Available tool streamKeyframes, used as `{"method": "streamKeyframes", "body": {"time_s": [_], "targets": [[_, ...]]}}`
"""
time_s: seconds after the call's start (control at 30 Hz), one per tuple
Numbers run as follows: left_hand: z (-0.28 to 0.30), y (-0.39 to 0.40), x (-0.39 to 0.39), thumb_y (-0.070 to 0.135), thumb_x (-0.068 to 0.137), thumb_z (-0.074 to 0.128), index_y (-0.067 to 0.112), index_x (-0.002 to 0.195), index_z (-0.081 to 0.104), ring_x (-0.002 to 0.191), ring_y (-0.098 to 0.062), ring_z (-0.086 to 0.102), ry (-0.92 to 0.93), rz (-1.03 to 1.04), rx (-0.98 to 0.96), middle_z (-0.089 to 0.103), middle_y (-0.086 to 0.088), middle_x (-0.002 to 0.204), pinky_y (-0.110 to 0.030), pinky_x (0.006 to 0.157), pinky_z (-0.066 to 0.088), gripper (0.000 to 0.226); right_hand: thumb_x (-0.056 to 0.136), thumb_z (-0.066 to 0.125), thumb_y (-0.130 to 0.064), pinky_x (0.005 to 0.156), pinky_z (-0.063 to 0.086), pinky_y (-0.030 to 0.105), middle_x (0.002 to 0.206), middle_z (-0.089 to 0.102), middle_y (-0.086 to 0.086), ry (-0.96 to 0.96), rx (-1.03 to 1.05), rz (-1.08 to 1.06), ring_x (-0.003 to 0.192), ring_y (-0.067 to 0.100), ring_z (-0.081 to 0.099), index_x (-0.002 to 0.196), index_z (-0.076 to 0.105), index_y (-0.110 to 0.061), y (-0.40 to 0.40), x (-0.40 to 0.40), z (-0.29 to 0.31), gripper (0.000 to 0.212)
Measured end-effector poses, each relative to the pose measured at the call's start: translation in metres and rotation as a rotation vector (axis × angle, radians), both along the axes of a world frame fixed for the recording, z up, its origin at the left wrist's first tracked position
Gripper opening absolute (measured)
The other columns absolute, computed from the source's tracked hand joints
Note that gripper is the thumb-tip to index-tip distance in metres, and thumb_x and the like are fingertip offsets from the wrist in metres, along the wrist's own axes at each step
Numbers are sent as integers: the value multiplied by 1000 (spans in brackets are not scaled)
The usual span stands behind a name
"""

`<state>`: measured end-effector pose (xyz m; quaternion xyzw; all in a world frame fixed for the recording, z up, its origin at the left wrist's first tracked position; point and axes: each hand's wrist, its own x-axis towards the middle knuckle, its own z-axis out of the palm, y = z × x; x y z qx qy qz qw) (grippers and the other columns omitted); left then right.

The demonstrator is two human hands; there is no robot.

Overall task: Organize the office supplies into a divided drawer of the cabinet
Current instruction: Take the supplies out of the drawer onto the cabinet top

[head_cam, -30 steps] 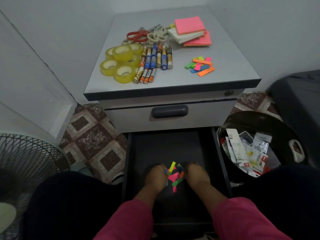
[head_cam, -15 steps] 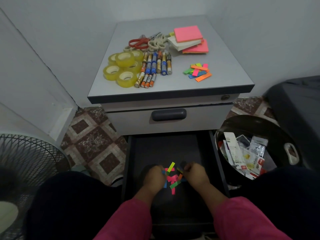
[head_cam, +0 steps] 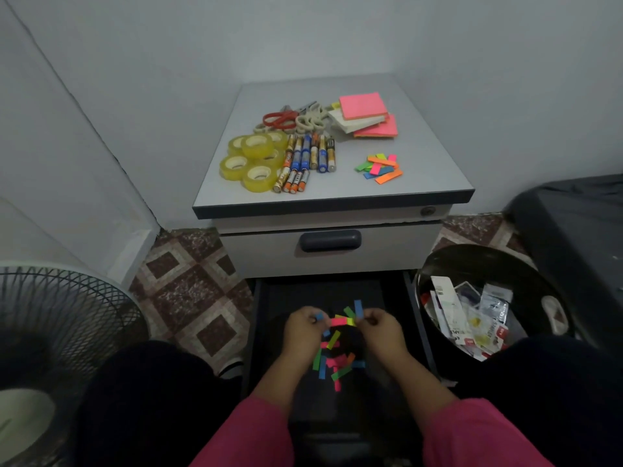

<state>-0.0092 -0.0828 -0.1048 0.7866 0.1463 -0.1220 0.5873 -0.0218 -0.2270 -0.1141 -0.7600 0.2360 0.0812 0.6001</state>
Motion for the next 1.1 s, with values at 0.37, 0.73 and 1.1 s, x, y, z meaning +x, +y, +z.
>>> {"method": "streamKeyframes", "body": {"time_s": [0.37, 0.73, 1.1], "targets": [[135, -22, 22, 8, 89, 64, 13, 91, 67, 62, 3, 59, -430, 86, -246, 66, 3, 75, -11, 55, 45, 6, 93, 60, -17, 66, 38, 2, 93, 62, -1, -665, -186, -220, 83, 0, 55, 102, 64, -20, -1, 14, 122, 11], [204, -73, 111, 8, 98, 44, 12, 99, 58, 84, -17, 59, -659, 80, 14, 63, -9, 94, -35, 76, 54, 15, 98, 45, -14, 63, 41, 27, 92, 66, 10, -700, -530, -158, 81, 19, 58, 104, 69, -5, -38, 115, 208, 26], [199, -76, 123, 7, 98, 47, 8, 130, 55, 113, -12, 54, -683, -26, 148, 59, -6, 128, -9, 81, 43, 34, 96, 46, -9, 78, 39, 11, 123, 52, 6, -657, -480, -45, 103, 11, 53, 125, 61, -15, -49, 128, 208, 33]]}}
